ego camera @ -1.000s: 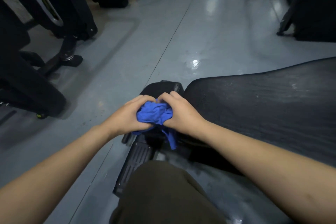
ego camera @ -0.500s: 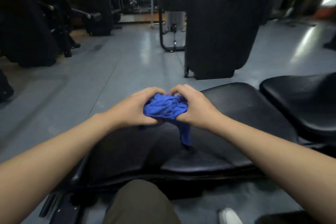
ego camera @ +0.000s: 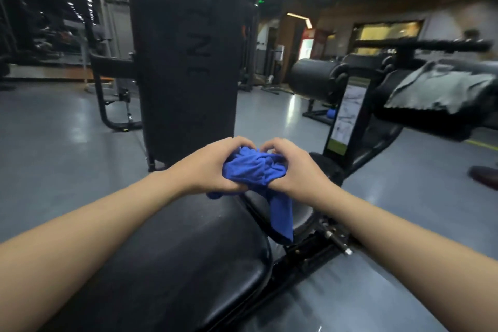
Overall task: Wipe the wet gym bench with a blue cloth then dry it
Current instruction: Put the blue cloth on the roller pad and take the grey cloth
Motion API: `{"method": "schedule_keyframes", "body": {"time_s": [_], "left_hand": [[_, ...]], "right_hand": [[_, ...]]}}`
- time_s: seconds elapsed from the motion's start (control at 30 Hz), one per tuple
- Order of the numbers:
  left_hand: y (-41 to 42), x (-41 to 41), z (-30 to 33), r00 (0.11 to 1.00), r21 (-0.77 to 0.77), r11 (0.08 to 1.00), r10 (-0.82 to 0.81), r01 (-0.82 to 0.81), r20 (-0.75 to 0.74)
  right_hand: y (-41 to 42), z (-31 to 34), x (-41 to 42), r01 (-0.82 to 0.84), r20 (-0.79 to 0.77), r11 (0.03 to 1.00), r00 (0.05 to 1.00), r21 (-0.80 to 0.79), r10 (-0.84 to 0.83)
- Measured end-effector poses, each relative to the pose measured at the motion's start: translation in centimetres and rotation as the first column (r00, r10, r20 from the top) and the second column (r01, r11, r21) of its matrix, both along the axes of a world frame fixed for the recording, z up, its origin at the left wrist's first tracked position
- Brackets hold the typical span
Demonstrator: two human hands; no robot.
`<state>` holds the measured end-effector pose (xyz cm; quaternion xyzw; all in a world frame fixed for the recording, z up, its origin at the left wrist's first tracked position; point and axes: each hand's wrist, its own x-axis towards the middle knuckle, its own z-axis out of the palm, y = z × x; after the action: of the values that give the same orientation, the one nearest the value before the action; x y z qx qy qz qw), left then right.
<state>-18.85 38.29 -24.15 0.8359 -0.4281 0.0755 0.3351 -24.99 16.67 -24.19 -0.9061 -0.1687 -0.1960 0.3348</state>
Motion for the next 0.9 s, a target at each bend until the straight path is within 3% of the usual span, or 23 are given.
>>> {"method": "schedule_keyframes", "body": {"time_s": [0.47, 0.67, 0.9], "left_hand": [[-12.5, 7.6, 5.6, 0.977, -0.099, 0.975, -0.188, 0.198, 0.1], [-15.9, 7.8, 8.6, 0.956, -0.159, 0.949, -0.245, 0.271, 0.163], [-20.5, 12.2, 10.1, 0.948, -0.2, 0.933, -0.265, 0.298, 0.177]], "right_hand": [[-10.9, 6.8, 3.8, 0.239, 0.116, 0.967, 0.967, -0.083, -0.229], [-13.8, 10.2, 2.4, 0.282, 0.151, 0.956, 0.952, -0.087, -0.267], [-17.5, 12.6, 6.2, 0.341, 0.187, 0.932, 0.93, -0.119, -0.316]]}}
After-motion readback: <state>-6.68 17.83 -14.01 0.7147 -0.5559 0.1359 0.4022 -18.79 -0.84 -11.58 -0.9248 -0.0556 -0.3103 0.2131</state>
